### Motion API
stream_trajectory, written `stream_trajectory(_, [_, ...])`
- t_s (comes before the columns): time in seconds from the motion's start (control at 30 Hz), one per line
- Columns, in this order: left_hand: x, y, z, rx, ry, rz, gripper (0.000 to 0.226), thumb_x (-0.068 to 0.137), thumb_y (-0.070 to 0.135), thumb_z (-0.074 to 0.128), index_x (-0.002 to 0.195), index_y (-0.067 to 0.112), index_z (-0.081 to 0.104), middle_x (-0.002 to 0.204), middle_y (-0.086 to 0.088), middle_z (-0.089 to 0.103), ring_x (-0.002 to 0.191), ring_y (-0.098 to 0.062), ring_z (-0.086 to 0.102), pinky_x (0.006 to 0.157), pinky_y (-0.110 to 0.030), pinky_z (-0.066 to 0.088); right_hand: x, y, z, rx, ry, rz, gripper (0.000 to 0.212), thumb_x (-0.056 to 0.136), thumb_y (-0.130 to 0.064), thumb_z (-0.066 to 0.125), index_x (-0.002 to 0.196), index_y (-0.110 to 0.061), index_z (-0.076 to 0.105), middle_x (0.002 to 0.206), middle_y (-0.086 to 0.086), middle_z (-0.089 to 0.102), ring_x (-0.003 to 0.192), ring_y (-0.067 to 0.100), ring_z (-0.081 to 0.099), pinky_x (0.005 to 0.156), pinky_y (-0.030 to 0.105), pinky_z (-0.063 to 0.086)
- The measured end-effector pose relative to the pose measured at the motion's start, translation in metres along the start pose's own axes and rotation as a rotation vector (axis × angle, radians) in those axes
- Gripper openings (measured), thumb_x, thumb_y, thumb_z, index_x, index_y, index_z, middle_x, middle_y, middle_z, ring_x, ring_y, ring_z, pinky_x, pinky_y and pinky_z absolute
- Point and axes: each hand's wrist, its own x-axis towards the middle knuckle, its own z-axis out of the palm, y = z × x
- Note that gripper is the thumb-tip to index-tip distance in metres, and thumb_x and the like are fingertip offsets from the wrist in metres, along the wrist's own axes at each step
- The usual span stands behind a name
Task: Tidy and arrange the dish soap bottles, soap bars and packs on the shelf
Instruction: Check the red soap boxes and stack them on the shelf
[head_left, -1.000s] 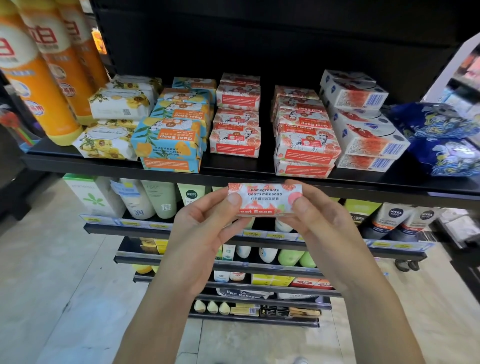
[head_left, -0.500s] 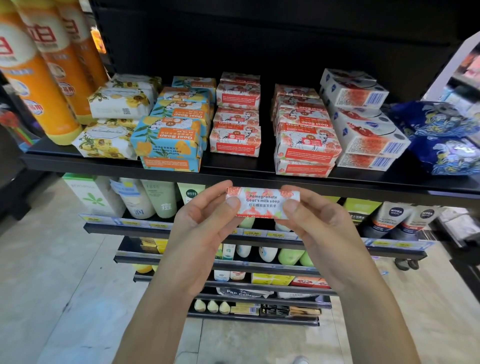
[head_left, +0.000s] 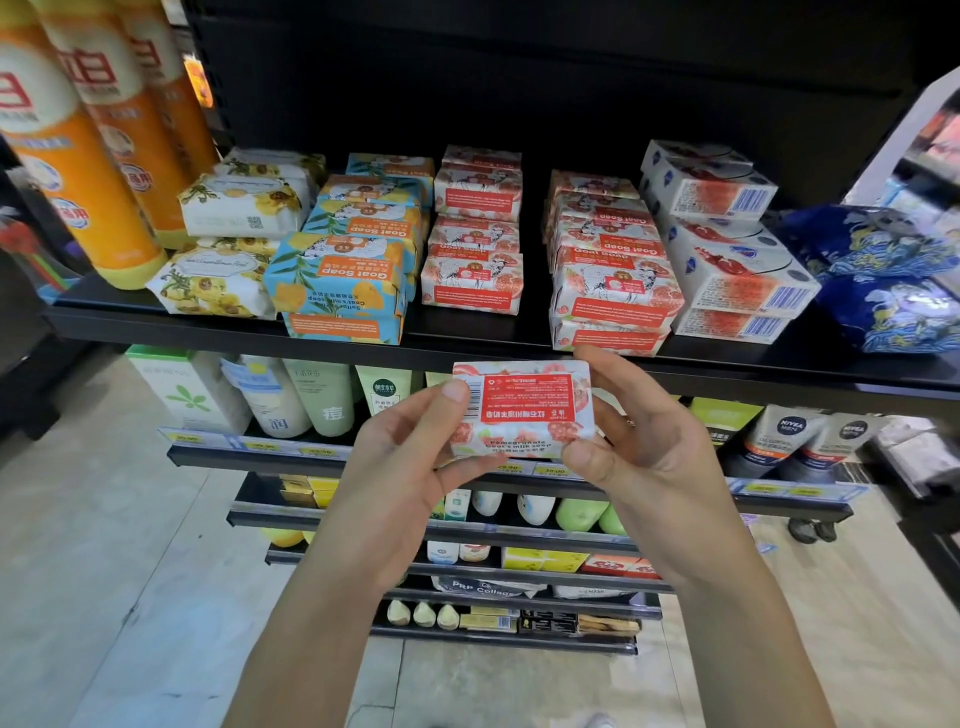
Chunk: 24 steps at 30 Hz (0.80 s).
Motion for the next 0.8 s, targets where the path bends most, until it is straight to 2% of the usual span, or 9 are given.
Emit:
stream_trajectory(0.13, [0.000, 0.000, -0.001, 0.019, -0.019, 0.032, 0.047, 0.085, 0.032, 0.065, 0.124, 0.006, 0.068, 0.113, -0.012, 0.077, 0.107, -0.023, 0.073, 0.089, -0.033, 0.061, 0.000, 0.001, 0.002, -0.004, -0.023, 0.004, 0.076, 0.076, -0.016, 0.078, 0.147, -0.017, 0.051, 0.142, 0.006, 0.061, 0.136, 0.030, 0.053, 0.106, 0.044, 0.051])
stream_trajectory(0.3, [0.000, 0.001, -0.004, 0.031, -0.026, 0.081, 0.046, 0.088, 0.024, 0.065, 0.130, 0.005, 0.065, 0.115, -0.012, 0.076, 0.107, -0.024, 0.074, 0.087, -0.030, 0.060, 0.000, -0.006, 0.006, -0.055, 0.002, 0.043, 0.073, 0.079, -0.019, 0.083, 0.145, -0.026, 0.052, 0.145, -0.005, 0.060, 0.134, 0.021, 0.056, 0.105, 0.041, 0.051])
stream_trajectory(0.43, [0.001, -0.001, -0.006, 0.038, -0.008, 0.094, 0.048, 0.083, 0.021, 0.068, 0.130, 0.012, 0.064, 0.111, -0.009, 0.078, 0.102, -0.020, 0.075, 0.082, -0.027, 0.061, 0.002, -0.008, 0.011, -0.038, 0.102, 0.133, 0.064, 0.071, -0.037, 0.076, 0.132, -0.022, 0.063, 0.124, -0.001, 0.073, 0.115, 0.017, 0.069, 0.085, 0.025, 0.058])
stream_trajectory(0.63, [0.001, -0.004, -0.005, 0.077, -0.008, 0.105, 0.050, 0.081, 0.021, 0.068, 0.131, 0.020, 0.062, 0.109, -0.003, 0.079, 0.102, -0.017, 0.075, 0.079, -0.024, 0.057, 0.004, -0.004, 0.015, -0.052, 0.165, 0.187, 0.046, 0.073, -0.034, 0.074, 0.116, -0.018, 0.071, 0.108, 0.005, 0.078, 0.105, 0.019, 0.073, 0.078, 0.021, 0.058])
stream_trajectory(0.8, [0.001, -0.004, -0.005, 0.086, -0.005, 0.096, 0.054, 0.082, 0.020, 0.068, 0.136, 0.021, 0.060, 0.115, -0.005, 0.077, 0.108, -0.022, 0.073, 0.093, -0.038, 0.051, 0.004, -0.004, 0.015, -0.050, 0.182, 0.180, 0.050, 0.070, -0.036, 0.077, 0.116, -0.018, 0.072, 0.113, 0.011, 0.076, 0.109, 0.024, 0.072, 0.084, 0.026, 0.058])
